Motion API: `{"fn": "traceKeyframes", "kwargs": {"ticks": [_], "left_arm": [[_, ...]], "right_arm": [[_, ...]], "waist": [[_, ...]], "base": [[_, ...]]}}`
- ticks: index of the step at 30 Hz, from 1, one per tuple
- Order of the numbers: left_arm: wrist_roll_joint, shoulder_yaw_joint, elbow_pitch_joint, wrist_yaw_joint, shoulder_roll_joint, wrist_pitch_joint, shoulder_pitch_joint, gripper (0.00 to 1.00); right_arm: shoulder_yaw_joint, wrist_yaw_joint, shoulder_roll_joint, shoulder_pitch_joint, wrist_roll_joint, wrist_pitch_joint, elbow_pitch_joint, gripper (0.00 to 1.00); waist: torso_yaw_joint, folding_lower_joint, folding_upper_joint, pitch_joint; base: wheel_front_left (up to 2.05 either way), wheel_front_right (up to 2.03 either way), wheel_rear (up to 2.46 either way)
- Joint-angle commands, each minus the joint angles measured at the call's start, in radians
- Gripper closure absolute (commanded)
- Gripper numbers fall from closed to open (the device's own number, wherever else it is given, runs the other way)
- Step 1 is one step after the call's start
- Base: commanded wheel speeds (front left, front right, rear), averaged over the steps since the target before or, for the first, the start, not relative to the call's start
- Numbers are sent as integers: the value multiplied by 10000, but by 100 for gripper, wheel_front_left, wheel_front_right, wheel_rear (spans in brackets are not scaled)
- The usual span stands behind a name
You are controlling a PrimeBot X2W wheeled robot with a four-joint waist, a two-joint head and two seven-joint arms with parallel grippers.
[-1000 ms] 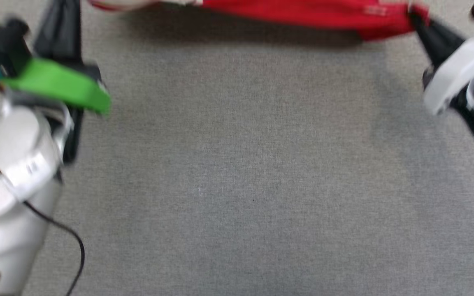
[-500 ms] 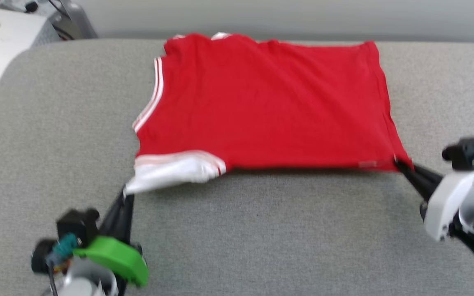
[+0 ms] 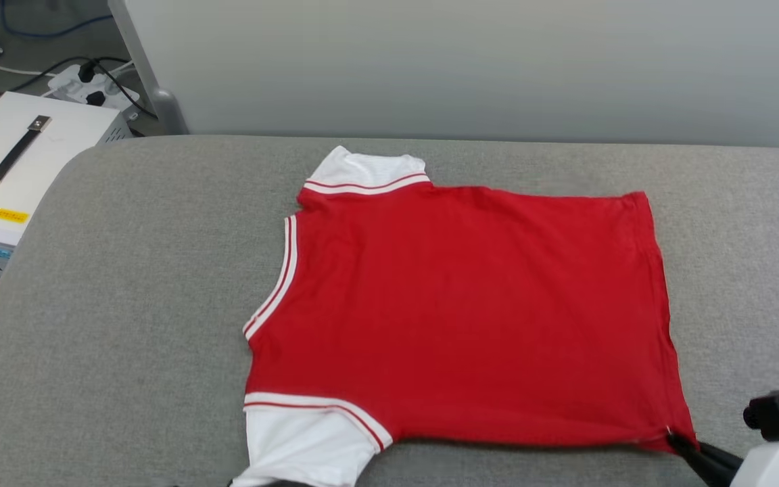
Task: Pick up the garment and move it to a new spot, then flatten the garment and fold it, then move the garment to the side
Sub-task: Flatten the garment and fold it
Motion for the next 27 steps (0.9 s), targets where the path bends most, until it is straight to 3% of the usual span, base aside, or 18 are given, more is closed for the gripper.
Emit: {"fn": "traceKeyframes", "kwargs": {"ticks": [1,7,13,27], "left_arm": [[-97,-15,-74,18,73,37,268,100],[-232,-220,-310,65,169,321,720,100],[213,-291,-156,-162,212,163,-89,100],[1007,-180,1482,-1765,154,586,-4843,100]], "right_arm": [[-123,-7,-101,355,115,68,-87,100],[-879,-7,-138,1532,214,267,-470,100],[-1782,-7,43,1682,-239,514,-814,100],[-3604,-7,671,306,-770,1608,-1569,100]], "waist": [[70,1,0,-218],[191,1,0,-301],[192,1,0,-101],[-221,1,0,1344]], "base": [[0,0,0],[0,0,0],[0,0,0],[0,0,0]]}}
